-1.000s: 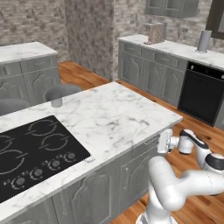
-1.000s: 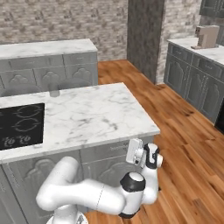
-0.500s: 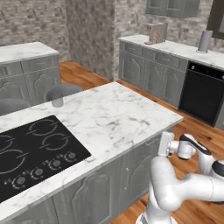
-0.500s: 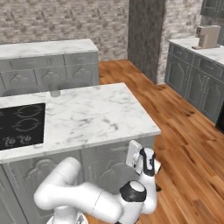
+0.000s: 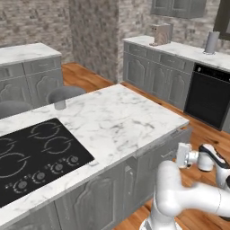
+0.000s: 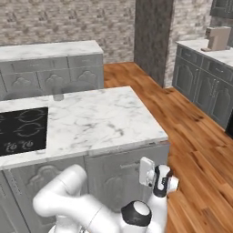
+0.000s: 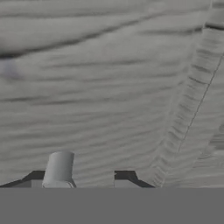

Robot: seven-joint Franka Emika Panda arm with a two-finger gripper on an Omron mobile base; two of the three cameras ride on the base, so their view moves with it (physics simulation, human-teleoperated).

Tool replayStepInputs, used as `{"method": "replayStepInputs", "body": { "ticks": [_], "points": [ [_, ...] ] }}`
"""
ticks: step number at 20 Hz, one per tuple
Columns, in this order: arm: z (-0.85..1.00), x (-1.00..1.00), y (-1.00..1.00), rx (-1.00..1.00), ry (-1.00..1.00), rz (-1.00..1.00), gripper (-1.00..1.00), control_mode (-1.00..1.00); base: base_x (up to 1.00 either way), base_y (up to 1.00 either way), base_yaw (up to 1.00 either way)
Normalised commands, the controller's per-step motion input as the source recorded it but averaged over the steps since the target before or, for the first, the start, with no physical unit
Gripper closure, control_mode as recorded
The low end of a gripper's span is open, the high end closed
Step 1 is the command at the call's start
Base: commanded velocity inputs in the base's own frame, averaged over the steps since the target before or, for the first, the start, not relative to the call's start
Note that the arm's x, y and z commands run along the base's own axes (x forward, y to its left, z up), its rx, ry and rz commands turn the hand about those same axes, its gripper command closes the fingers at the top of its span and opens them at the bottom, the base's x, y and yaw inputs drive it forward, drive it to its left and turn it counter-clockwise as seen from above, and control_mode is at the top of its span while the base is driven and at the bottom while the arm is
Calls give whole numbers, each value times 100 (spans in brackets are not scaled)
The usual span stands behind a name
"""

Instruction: Take a straw from the drawer in front and place it inside the glass cup on the dining counter.

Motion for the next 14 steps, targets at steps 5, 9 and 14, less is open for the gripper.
{"method": "replayStepInputs", "body": {
  "ticks": [5, 9, 14],
  "points": [
    [-75, -96, -100, -15, 0, -2, 100, -100, 0, 0, 0],
    [-78, -100, -100, -13, 0, -8, 100, -100, 0, 0, 0],
    [-57, -88, -97, -11, 0, -12, 100, -100, 0, 0, 0]
  ]
}}
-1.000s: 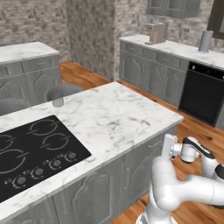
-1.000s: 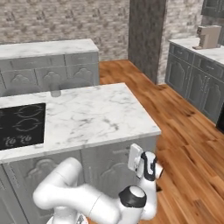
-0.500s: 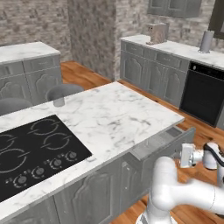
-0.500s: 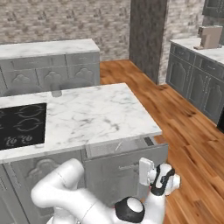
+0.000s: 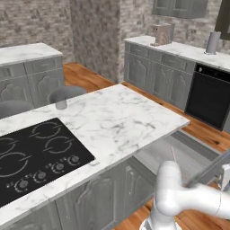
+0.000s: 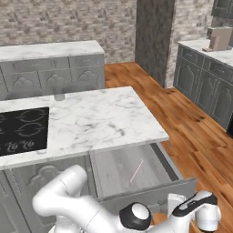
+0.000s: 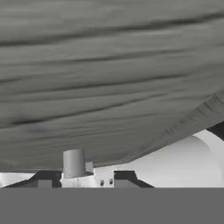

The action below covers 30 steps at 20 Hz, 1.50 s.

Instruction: Take a straw from the drawer in front and place it inside the glass cup on the dining counter.

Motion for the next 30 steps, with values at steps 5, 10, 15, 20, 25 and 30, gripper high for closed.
{"method": "replayStepInputs", "body": {
  "ticks": [5, 10, 15, 20, 25, 30],
  "points": [
    [25, -44, -20, -1, 4, -21, -100, -100, 0, 0, 0],
    [84, -88, 6, -26, 0, -10, -100, -100, 0, 0, 0],
    [100, -37, 84, -58, -7, -9, -100, -100, 0, 0, 0],
    [100, 16, 100, -63, -12, -17, -100, -100, 0, 0, 0],
    [85, 17, 98, -49, -6, -34, -100, -100, 0, 0, 0],
    [9, 67, 56, -46, -1, -33, -100, -100, 0, 0, 0]
  ]
}}
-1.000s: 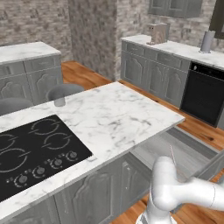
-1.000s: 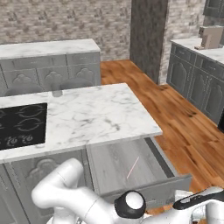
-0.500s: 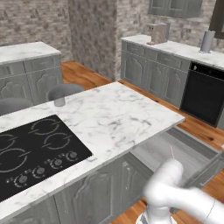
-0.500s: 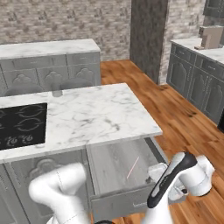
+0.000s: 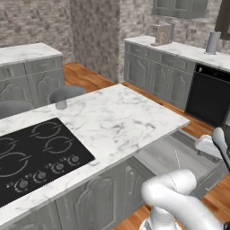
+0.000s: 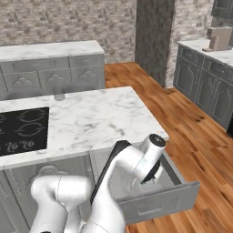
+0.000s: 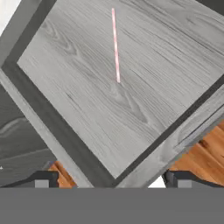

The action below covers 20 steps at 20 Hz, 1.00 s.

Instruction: Take a straw from the drawer in front and place it inside the glass cup on the dining counter.

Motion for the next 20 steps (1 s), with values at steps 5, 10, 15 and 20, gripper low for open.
{"method": "replayStepInputs", "body": {
  "ticks": [5, 10, 15, 20],
  "points": [
    [-33, 89, 0, -33, 2, -17, -100, -100, 0, 0, 0],
    [-30, 89, 0, -13, 11, -15, -100, -100, 0, 0, 0],
    [-8, 74, -5, 0, 29, -4, -100, -100, 0, 0, 0],
    [-5, 39, -10, 0, 24, 0, -100, -100, 0, 0, 0]
  ]
}}
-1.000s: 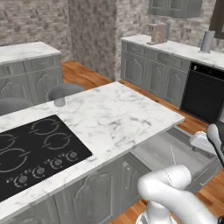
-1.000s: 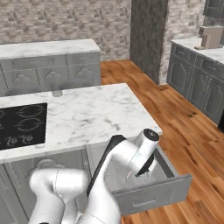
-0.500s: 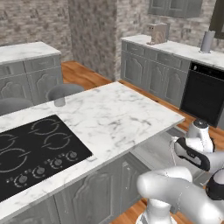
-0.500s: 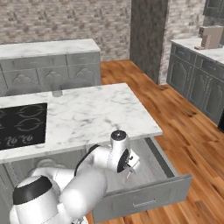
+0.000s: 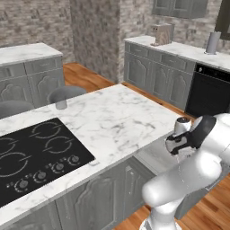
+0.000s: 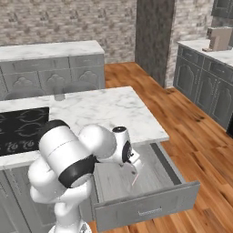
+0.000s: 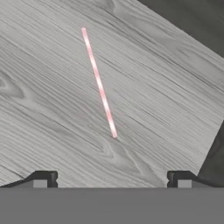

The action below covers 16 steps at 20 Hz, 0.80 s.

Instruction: Take a straw from the drawer in front and place it inside the glass cup on the dining counter.

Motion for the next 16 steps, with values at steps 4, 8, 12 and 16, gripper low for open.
{"method": "replayStepInputs", "body": {
  "ticks": [4, 8, 12, 16],
  "points": [
    [-40, 18, -20, 0, 14, 0, -100, -100, 0, 0, 0],
    [-61, 0, -28, 0, 6, 0, -100, -100, 0, 0, 0],
    [-42, 17, -19, 0, 0, 0, -100, -100, 0, 0, 0],
    [-33, 28, -8, 0, 0, 5, -100, -100, 0, 0, 0]
  ]
}}
